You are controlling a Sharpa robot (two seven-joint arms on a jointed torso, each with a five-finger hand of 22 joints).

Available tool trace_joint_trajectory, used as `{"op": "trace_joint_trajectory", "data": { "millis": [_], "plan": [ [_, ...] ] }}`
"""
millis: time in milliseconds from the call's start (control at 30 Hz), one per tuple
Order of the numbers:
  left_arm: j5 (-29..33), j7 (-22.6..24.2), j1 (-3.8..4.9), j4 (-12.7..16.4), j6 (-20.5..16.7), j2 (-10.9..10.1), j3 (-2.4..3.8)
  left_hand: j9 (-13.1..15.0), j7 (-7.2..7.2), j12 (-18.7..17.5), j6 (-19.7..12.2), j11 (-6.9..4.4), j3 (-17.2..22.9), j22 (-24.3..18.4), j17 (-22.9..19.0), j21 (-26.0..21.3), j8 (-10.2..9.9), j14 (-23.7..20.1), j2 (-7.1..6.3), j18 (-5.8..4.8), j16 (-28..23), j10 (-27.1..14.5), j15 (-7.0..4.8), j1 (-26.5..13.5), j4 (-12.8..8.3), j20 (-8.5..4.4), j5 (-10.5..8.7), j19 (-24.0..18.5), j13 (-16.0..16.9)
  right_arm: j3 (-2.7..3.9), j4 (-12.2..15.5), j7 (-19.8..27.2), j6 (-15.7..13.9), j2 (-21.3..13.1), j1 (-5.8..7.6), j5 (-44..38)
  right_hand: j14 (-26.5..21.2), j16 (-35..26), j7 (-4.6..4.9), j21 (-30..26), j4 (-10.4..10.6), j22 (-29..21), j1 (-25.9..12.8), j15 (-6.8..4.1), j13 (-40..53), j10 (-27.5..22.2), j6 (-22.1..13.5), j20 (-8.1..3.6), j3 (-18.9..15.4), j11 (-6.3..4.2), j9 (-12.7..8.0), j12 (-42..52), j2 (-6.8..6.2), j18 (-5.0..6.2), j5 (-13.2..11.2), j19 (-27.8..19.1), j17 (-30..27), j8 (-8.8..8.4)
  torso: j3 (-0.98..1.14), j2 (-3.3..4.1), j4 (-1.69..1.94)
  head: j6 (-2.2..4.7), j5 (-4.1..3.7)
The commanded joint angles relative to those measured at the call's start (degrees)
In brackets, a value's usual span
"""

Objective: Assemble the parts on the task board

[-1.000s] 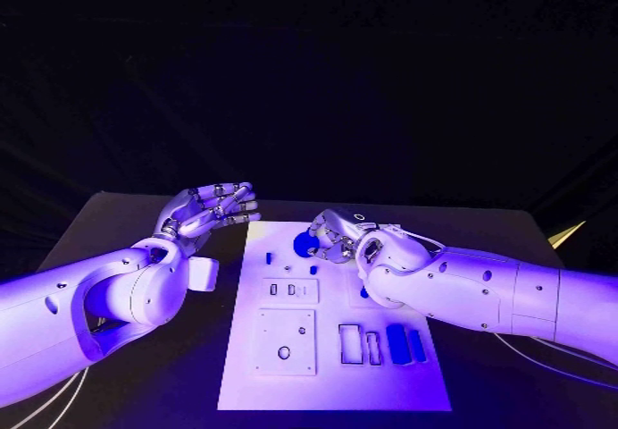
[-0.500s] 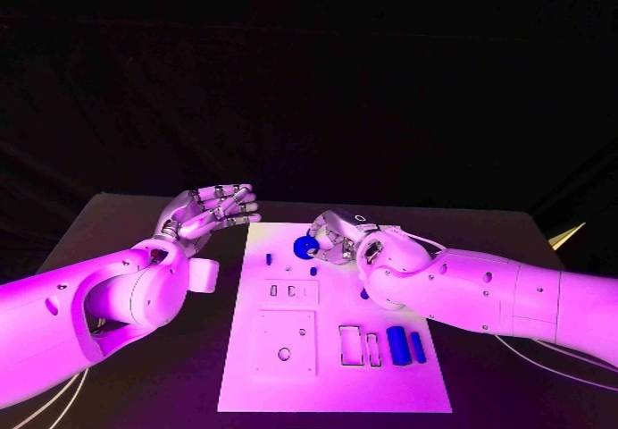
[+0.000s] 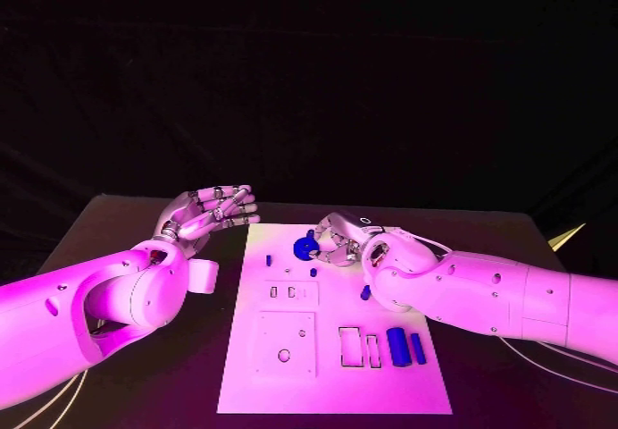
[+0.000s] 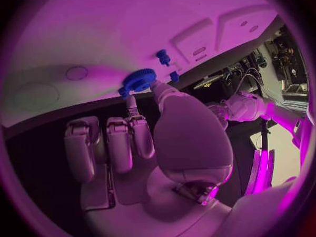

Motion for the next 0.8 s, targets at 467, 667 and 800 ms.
{"op": "trace_joint_trajectory", "data": {
  "millis": [467,667,800],
  "plan": [
    [-0.05,0.39,-0.06,-1.58,2.36,0.27,-0.02,-0.09,2.3,-0.33,-0.46,-0.04,0.47,0.05,0.15,0.21,-0.42,-0.32,-0.57,0.62,-0.37,-0.55,-0.13,-0.1,0.01,0.17,-0.33,-0.19,-0.08,0.57,8.87,14.72,1.75,-16.22,2.98,15.63,5.5,0.18,0.35,0.32,-4.09,15.1,4.3,0.74,7.78,-1.12,-0.43,0.64,3.24,0.53,-0.21,-1.35,-0.22,-0.83,1.02,6.09,12.92,-1.0,1.03,-1.13,-2.16,1.24,-0.47],
    [-0.04,0.29,-0.15,-2.29,2.75,0.38,-0.05,0.18,0.54,-0.02,0.6,-0.66,1.04,-0.05,0.51,0.23,0.17,-0.37,-0.42,0.68,-0.65,0.51,-0.37,-0.19,-0.18,0.15,-0.35,-0.53,0.02,0.36,7.42,18.12,3.81,-19.96,2.64,16.72,5.58,0.28,0.43,0.32,-5.72,15.1,5.51,0.81,7.51,-1.47,-0.41,0.72,4.0,0.59,-0.25,-1.68,-1.61,-0.83,0.84,6.09,13.28,-1.12,1.38,-1.32,-2.43,1.0,-1.16],
    [-0.04,0.25,-0.19,-2.63,2.83,0.39,-0.07,0.2,0.49,0.01,0.72,-0.65,1.08,-0.05,0.56,0.26,0.23,-0.32,-0.43,0.69,-0.65,0.65,-0.38,-0.23,-0.18,0.14,-0.36,-0.52,0.02,0.25,5.53,19.54,4.87,-20.84,2.32,16.92,5.6,0.31,0.5,0.32,-6.28,15.1,5.96,0.86,7.25,-1.76,-0.63,0.76,4.27,0.65,-0.31,-1.97,-1.99,-0.83,0.74,6.09,13.38,-1.29,1.58,-1.38,-2.52,0.73,-1.19]
  ]
}}
